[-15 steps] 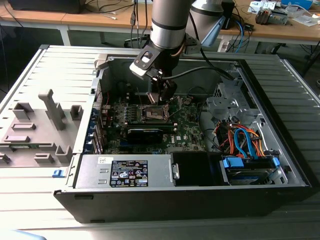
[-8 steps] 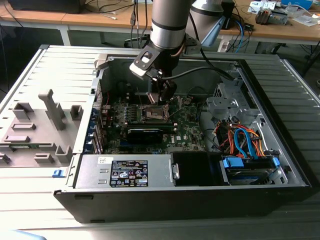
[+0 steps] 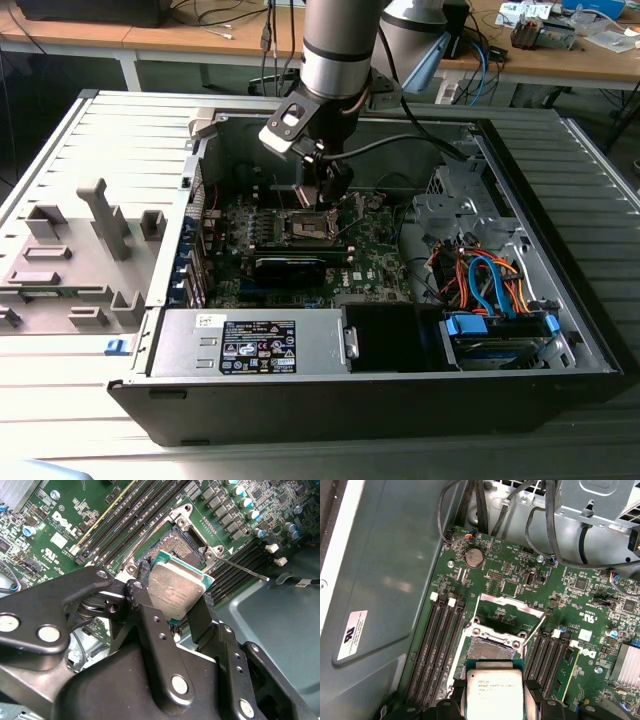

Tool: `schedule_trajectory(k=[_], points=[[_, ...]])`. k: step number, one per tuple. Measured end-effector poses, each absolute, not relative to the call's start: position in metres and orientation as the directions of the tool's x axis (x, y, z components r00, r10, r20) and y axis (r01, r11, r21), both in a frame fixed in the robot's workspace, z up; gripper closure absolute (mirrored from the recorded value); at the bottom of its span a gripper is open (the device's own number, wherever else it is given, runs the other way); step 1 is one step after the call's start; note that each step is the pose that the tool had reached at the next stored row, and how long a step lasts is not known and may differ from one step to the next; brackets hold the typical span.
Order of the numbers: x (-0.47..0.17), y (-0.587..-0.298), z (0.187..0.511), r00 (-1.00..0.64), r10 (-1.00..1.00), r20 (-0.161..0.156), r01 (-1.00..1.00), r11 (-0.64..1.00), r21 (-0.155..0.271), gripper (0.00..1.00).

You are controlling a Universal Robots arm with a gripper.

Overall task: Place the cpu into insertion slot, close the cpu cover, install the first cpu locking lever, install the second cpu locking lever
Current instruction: 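Place the cpu into insertion slot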

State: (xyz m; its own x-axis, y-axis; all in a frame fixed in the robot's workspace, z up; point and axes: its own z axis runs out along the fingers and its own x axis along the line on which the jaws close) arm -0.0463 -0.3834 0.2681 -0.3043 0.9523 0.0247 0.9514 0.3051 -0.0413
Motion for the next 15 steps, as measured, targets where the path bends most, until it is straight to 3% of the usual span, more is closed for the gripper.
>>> schedule_trajectory(k=[15], points=[[-0.0463, -0.3835, 0.2671, -0.296, 0.955, 0.025, 0.954, 0.297, -0.041, 0.45]])
